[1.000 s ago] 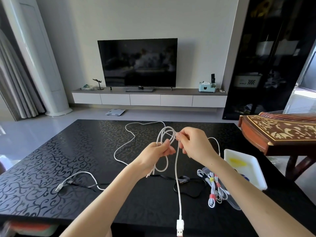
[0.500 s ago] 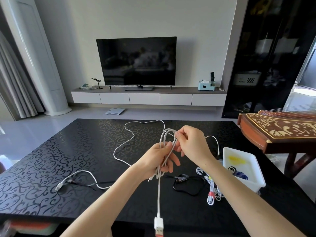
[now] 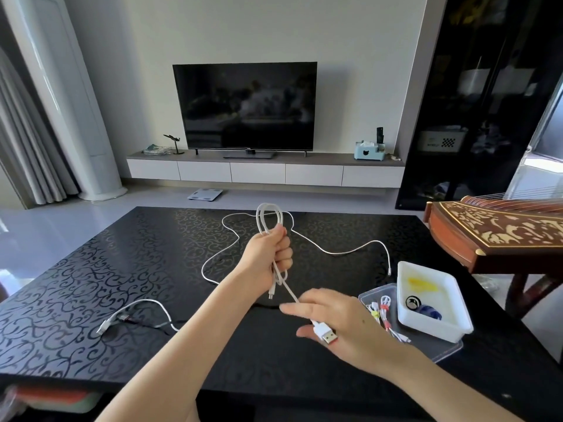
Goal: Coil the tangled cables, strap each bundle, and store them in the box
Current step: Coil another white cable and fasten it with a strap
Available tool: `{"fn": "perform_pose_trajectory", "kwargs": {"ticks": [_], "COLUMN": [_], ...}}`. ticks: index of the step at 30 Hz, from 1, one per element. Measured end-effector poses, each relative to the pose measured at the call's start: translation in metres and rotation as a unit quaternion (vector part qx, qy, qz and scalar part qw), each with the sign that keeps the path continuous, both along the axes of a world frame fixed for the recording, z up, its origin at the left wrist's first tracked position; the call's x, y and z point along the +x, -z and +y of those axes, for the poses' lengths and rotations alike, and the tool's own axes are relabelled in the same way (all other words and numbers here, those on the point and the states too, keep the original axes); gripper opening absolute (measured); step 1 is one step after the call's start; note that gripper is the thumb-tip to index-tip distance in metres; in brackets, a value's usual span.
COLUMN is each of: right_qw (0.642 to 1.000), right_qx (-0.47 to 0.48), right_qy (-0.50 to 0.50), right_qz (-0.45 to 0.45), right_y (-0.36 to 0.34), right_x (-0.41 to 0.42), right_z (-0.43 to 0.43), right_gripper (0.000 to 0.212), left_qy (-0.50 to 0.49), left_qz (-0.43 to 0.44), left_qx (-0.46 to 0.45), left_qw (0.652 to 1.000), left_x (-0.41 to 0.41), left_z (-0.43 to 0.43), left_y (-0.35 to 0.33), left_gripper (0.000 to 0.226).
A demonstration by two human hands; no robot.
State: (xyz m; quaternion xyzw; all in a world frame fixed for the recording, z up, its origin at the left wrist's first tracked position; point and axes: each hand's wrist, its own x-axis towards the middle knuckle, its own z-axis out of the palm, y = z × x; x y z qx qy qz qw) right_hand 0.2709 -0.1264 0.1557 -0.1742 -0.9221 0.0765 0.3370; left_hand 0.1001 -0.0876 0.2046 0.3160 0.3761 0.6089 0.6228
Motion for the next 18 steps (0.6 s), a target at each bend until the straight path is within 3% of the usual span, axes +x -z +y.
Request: {"fn": "perform_pose_trajectory", "kwargs": {"ticks": [3, 6, 11, 14, 18], "right_qw": [0.975, 0.898, 0.893, 0.885, 0.893], "right_qx": [-0.151, -0.33, -0.345, -0.382, -0.387], "right_qy": [-0.008, 0.049, 0.122, 0.12, 0.154], "right_qz": [0.16, 0.285, 0.263, 0.238, 0.17], "right_y": [-0.003, -0.021, -0.033, -0.033, -0.035], "right_x": [-0.005, -0.01, -0.015, -0.014, -0.016], "right_z": [-0.007, 0.001, 0.018, 0.023, 0.026], "right_gripper": [0.012, 0.007, 0.012, 0.012, 0.018], "left_qy": [-0.005, 0.013, 0.075, 0.143, 0.163], "left_qz": [0.074, 0.166, 0.211, 0.287, 0.38], "left_qx": [0.019, 0.052, 0.083, 0.123, 0.174], "left_qw": [0.997, 0.985, 0.971, 0.939, 0.894], "left_x": [0.004, 0.009, 0.012, 0.013, 0.018], "left_z": [-0.001, -0.007, -0.017, -0.02, -0.025], "left_y": [0.0, 0.007, 0.012, 0.015, 0.018], "left_gripper": [0.034, 0.033, 0.06, 0.074, 0.067]}}
